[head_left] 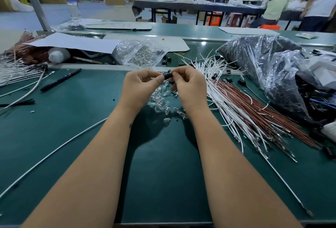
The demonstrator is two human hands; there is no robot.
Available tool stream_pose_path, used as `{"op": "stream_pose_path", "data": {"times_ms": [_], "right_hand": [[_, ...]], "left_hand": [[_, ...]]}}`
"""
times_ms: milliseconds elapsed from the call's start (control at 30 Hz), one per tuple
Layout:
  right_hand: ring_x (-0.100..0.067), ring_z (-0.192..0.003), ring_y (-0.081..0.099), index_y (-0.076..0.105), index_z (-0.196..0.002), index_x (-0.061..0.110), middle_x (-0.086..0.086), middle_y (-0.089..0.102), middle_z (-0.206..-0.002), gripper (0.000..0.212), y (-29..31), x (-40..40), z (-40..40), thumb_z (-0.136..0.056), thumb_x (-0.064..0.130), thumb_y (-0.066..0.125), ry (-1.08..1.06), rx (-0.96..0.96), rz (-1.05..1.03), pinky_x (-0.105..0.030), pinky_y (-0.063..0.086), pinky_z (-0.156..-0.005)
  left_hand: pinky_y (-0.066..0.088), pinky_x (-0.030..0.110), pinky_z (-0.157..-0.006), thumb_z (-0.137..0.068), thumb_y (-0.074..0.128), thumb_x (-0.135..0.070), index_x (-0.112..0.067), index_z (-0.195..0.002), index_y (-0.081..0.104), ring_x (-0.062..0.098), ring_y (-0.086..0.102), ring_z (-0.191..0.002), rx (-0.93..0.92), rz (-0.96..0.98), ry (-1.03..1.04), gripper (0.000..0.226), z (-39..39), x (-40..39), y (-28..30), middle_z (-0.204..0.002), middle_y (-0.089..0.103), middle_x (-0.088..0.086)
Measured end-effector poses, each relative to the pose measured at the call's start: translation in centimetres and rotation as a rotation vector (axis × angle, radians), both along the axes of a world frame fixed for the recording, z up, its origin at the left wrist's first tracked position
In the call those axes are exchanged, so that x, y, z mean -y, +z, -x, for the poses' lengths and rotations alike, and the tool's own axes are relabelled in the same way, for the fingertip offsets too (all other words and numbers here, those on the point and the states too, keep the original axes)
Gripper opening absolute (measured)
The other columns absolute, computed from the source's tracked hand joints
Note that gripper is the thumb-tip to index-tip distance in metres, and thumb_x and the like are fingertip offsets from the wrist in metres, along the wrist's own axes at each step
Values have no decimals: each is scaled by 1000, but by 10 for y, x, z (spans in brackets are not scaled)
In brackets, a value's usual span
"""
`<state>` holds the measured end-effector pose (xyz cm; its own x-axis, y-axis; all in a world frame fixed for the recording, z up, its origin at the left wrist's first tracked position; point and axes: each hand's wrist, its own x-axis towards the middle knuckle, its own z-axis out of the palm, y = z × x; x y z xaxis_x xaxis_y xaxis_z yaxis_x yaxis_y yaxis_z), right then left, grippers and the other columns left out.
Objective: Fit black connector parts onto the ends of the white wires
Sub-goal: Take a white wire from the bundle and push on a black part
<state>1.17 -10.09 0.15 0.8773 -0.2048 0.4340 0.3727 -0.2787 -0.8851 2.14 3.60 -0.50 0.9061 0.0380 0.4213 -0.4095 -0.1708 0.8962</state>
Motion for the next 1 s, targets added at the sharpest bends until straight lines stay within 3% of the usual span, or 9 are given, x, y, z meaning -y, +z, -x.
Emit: {"op": "stream_pose_path", "data": {"times_ms": [200, 267, 400, 533, 600, 700, 767, 867, 1000], "right_hand": [[-15, -57, 58, 65, -90, 16, -7, 65, -75, 6, -2, -4, 2, -93, 13, 61, 117, -44, -79, -28, 52, -57], [-13, -55, 58, 66, -89, 11, -7, 64, -70, 7, -3, -6, 1, -93, 9, 61, 129, -48, -79, -31, 53, -58], [-9, -52, 56, 64, -88, 7, -5, 61, -67, 10, -2, -3, -1, -94, 6, 57, 118, -76, -196, -25, 51, -54], [-6, -47, 54, 64, -83, 12, -3, 60, -63, 14, -2, 0, -2, -95, 8, 57, 103, -83, -208, -18, 46, -49], [-9, -50, 55, 64, -83, 12, -5, 60, -66, 14, 0, 2, -2, -95, 11, 57, 87, -91, -143, -23, 47, -51], [-16, -57, 54, 65, -83, 14, -3, 60, -68, 19, -1, 13, -1, -97, 24, 55, 48, -59, 224, -30, 45, -56], [-11, -52, 48, 59, -77, 21, 3, 55, -61, 27, 0, 22, 2, -99, 34, 50, -17, -49, 441, -26, 37, -50], [-7, -48, 39, 47, -67, 23, 5, 48, -58, 35, 5, 43, 0, -101, 29, 42, -254, -50, 453, -20, 26, -46], [-26, -89, 55, 63, -93, 10, -11, 65, -93, 26, 2, 81, 0, -97, 18, 39, -769, -222, 571, -32, 39, -73]], "left_hand": [[48, 40, -65, -83, 74, -14, -16, -80, 72, 22, 52, -66, -8, -5, 1, 4, 4, 7, 3, -76, 63, 35], [56, 37, -76, -85, 71, -6, -8, -89, 72, 17, 62, -71, -27, 14, -50, 5, 5, 9, 5, -78, 70, 21], [39, 3, -51, -91, 58, 5, 1, -107, 68, -8, 54, -45, -71, 23, -100, 19, 3, 12, 5, -58, 64, -15], [35, 1, -49, -92, 55, 3, 0, -112, 67, -9, 49, -42, -89, -23, -111, 23, 3, 13, 3, -45, 56, -20], [43, 8, -62, -90, 60, 1, -6, -105, 70, -6, 55, -55, -79, -16, -96, 19, 5, 15, 4, -63, 69, -10], [48, 37, -78, -84, 70, -3, -12, -91, 72, 21, 54, -76, -72, 2, -93, 12, 6, 18, 4, -89, 68, 33], [41, 37, -70, -82, 73, -6, -15, -84, 73, 24, 46, -71, -64, 6, -76, 10, 4, 19, 2, -78, 64, 31], [30, 31, -58, -83, 73, -12, -22, -80, 73, 19, 37, -58, -32, -33, -15, 11, 4, 19, -2, -62, 54, 10], [26, 24, -51, -84, 72, -16, -26, -79, 72, 10, 30, -46, 20, -160, 34, 11, 3, 20, -7, -49, 42, -4]]}}
